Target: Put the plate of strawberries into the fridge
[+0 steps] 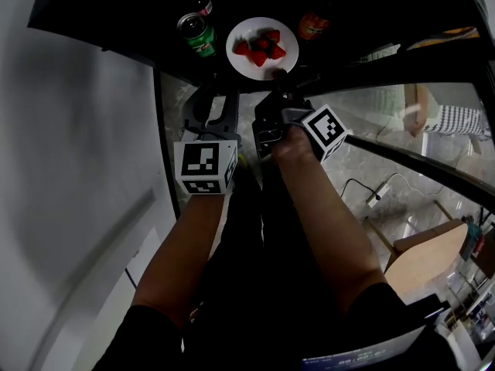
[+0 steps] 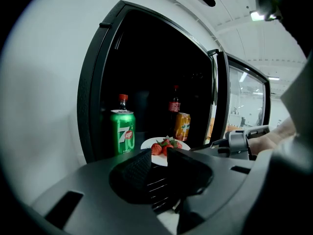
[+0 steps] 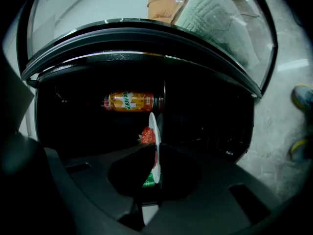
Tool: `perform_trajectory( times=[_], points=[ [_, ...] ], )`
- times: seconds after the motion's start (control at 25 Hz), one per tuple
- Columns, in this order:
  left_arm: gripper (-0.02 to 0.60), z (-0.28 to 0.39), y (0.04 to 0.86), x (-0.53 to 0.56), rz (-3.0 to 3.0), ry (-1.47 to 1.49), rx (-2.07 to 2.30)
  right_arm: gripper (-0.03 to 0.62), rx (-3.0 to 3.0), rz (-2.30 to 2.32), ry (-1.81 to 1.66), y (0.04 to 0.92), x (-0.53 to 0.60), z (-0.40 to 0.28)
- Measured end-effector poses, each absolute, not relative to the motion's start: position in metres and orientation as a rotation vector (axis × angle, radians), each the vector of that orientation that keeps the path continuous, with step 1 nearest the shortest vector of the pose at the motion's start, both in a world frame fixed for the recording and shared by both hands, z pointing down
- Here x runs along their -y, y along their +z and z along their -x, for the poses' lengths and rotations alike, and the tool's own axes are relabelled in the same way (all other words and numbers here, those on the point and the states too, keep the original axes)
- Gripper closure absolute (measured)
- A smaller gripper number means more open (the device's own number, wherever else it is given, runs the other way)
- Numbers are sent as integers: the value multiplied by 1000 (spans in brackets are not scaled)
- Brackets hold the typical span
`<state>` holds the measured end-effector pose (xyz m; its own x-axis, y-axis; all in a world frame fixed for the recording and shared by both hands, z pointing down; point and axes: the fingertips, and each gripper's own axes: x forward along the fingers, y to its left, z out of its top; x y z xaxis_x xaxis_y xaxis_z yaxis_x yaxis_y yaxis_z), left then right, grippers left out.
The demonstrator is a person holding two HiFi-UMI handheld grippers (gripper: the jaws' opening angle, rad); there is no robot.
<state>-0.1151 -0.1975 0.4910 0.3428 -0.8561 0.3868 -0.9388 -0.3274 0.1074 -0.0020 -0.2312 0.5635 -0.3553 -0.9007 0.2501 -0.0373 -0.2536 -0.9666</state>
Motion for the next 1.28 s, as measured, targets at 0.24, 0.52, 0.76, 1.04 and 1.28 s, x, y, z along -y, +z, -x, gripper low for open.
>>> perform_trajectory(
  times=[0.24, 0.52, 0.76, 1.04, 1.28],
  points=[
    [481, 118, 497, 195, -2287, 372, 1603, 579, -1381, 1198, -1670, 563, 232, 6],
    [482, 120, 500, 191, -2281, 373, 1603, 577, -1418, 1186, -1663, 565, 240, 10],
    [482, 123, 505, 190, -2271, 378, 1603, 551, -1413, 1187, -1645, 569, 235, 8],
    [481, 122, 509, 192, -2277, 383, 1600, 508, -1572, 1181, -1605, 563, 223, 14],
    [480, 121, 510, 196, -2289, 384, 1603, 510, -1992, 1368, -1411, 547, 214, 13]
  ],
)
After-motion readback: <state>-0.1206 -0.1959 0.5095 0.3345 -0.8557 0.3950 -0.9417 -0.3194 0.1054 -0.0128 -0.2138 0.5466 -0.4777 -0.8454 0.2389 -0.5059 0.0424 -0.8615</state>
